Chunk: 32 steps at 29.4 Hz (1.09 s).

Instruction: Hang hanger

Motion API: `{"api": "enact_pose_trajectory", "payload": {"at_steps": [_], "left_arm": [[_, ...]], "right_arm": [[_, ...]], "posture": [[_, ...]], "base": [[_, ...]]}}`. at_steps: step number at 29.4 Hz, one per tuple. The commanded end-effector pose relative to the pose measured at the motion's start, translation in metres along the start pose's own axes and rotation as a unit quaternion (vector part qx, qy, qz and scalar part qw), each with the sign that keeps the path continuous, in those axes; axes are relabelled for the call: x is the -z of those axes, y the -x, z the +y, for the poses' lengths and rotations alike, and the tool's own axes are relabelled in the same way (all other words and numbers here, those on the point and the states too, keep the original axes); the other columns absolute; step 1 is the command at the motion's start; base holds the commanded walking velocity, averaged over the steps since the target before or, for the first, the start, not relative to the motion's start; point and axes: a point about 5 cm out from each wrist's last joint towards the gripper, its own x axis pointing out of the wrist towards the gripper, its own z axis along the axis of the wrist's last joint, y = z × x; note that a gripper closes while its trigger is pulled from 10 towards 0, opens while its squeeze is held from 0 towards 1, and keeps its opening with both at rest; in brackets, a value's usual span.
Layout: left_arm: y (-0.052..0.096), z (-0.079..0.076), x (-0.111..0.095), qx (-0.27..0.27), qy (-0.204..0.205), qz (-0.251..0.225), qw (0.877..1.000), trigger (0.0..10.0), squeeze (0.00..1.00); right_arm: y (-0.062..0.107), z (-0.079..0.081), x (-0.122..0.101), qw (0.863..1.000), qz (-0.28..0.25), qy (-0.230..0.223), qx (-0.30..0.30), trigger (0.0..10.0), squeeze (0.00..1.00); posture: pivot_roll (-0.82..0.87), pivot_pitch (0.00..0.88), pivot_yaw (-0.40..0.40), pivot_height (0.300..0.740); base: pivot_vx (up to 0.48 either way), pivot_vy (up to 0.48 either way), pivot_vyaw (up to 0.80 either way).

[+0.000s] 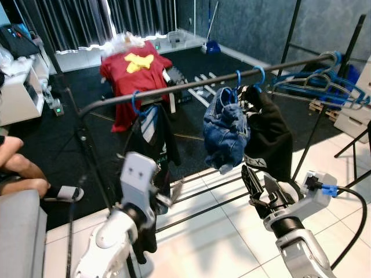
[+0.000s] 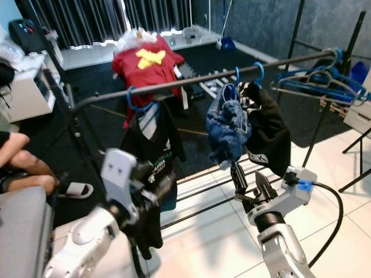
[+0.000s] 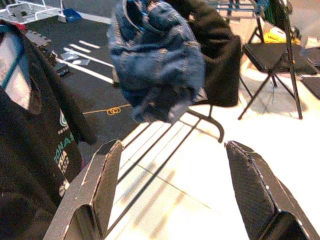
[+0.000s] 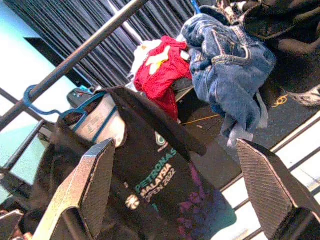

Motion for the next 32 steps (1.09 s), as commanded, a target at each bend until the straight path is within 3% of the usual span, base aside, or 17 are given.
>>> {"api": "enact_pose_trajectory", "payload": {"at_steps": [1, 9, 12, 16, 26, 32], "left_arm": [[-0.008, -0.004, 0.009, 0.018, 0.017, 0.017, 1.0, 10.0, 0.0], [-0.015, -0.011, 0.006, 0.024, 0.034, 0.006, 0.999, 10.0, 0.0], [-0.023, -0.013, 0.006, 0.033, 0.063, -0.006, 0.997, 10.0, 0.0], [-0.027, -0.014, 0.005, 0.037, 0.068, -0.013, 0.997, 10.0, 0.0], [-0.044, -0.017, -0.015, 0.044, 0.069, -0.059, 0.995, 10.0, 0.0], [-0.059, -0.011, -0.032, 0.04, 0.066, -0.091, 0.993, 10.0, 0.0]], "right_arm": [[-0.004, 0.004, -0.001, 1.0, -0.002, 0.008, -0.011, 10.0, 0.0], [-0.007, 0.007, -0.002, 0.999, -0.002, 0.03, -0.022, 10.0, 0.0], [-0.012, 0.012, -0.003, 0.996, -0.001, 0.073, -0.048, 10.0, 0.0], [-0.013, 0.014, -0.002, 0.994, 0.002, 0.095, -0.058, 10.0, 0.0], [-0.013, 0.014, -0.001, 0.994, 0.002, 0.095, -0.058, 10.0, 0.0], [-0.013, 0.012, 0.0, 0.996, -0.007, 0.077, -0.054, 10.0, 0.0]], "posture": [[-0.16, 0.0, 0.056, 0.74], [-0.16, 0.0, 0.056, 0.74], [-0.16, 0.0, 0.054, 0.74], [-0.17, 0.0, 0.053, 0.74], [-0.18, 0.0, 0.048, 0.74], [-0.18, 0.0, 0.05, 0.74]], "base": [[0.0, -0.416, 0.0], [0.0, -0.416, 0.0], [0.0, -0.424, 0.25], [0.0, -0.424, 0.76], [0.0, -0.424, 0.75], [0.0, -0.424, 0.0]]}}
